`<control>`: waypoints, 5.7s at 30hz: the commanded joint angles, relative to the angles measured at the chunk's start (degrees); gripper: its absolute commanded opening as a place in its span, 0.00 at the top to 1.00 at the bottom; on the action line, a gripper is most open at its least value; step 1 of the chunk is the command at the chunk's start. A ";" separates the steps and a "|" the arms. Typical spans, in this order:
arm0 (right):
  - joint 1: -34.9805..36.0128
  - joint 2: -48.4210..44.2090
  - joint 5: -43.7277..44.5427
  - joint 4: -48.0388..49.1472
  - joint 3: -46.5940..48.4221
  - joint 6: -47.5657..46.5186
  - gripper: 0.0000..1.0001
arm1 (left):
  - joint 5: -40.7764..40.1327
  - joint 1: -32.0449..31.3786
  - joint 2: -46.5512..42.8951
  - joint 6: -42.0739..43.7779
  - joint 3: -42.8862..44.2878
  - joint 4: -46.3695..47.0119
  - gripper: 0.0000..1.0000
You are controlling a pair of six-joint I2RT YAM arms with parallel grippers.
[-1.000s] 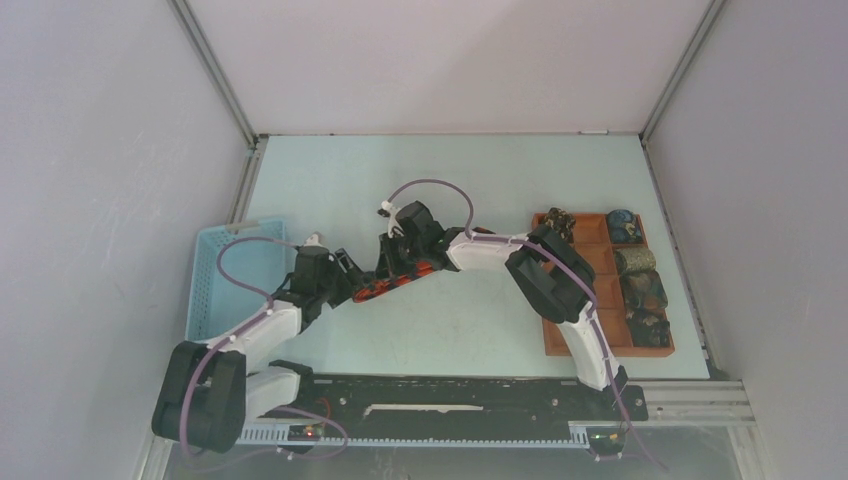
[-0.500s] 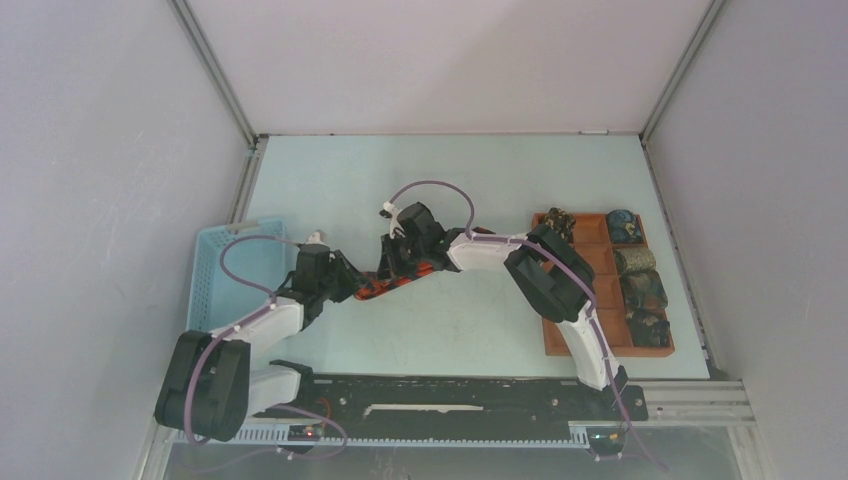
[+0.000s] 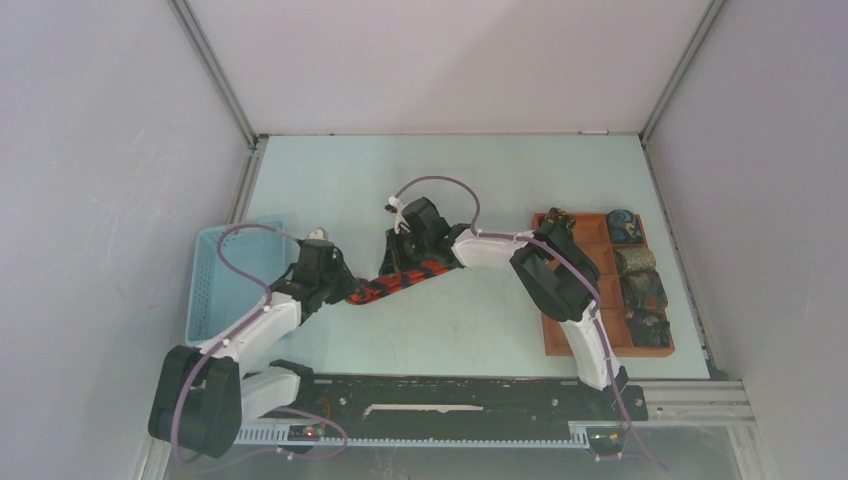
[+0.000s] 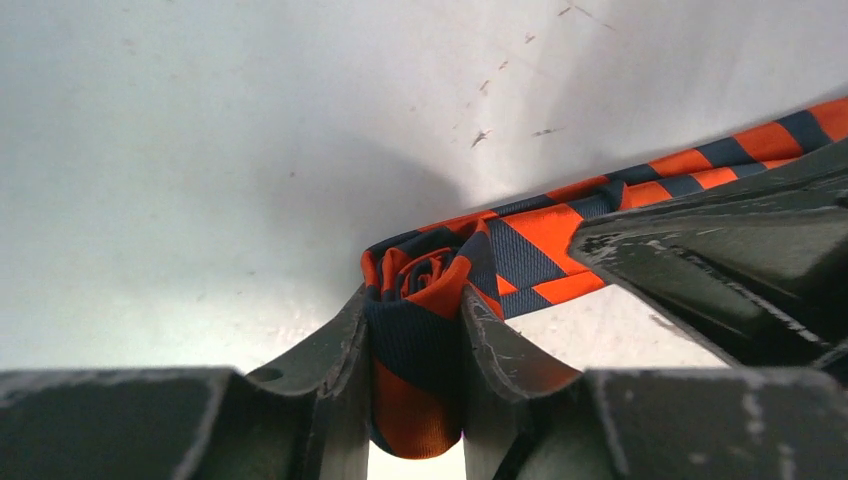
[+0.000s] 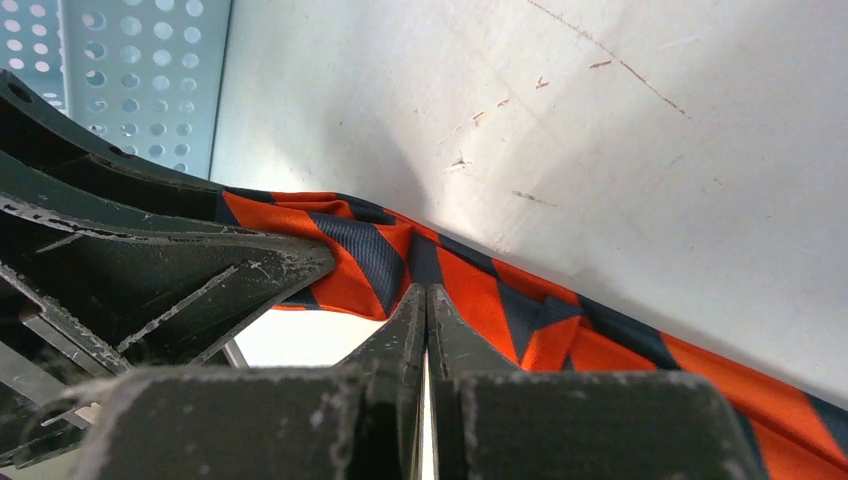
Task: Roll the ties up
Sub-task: Roll the tie at the center of the board.
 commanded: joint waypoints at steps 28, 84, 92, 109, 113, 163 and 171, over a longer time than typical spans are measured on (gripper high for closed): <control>-9.29 -14.13 2.73 -0.18 -9.21 1.35 1.00 | -27.28 -16.14 22.45 10.50 27.76 -36.47 0.80; -16.19 -27.11 2.42 -0.27 -17.09 2.92 1.00 | -35.18 -28.68 38.06 1.69 47.78 -48.77 0.26; -14.89 -27.48 2.87 0.17 -17.08 2.85 1.00 | -39.13 -28.75 30.30 0.23 44.38 -48.07 0.14; -4.80 -25.33 4.81 4.48 -14.83 2.55 0.87 | -41.84 -28.54 -7.62 -5.03 17.94 -31.64 0.07; -1.89 -23.41 4.58 2.83 -11.45 1.47 0.65 | -40.29 -27.84 -17.77 -8.65 10.40 -28.37 0.01; 3.00 -1.79 -1.53 -6.34 1.66 0.90 0.81 | -4.27 -2.17 -26.88 -9.14 -10.56 -4.80 0.01; 2.34 -1.97 -1.44 -6.24 0.90 0.72 0.82 | -1.11 -1.10 -22.29 -9.18 -11.69 0.20 0.02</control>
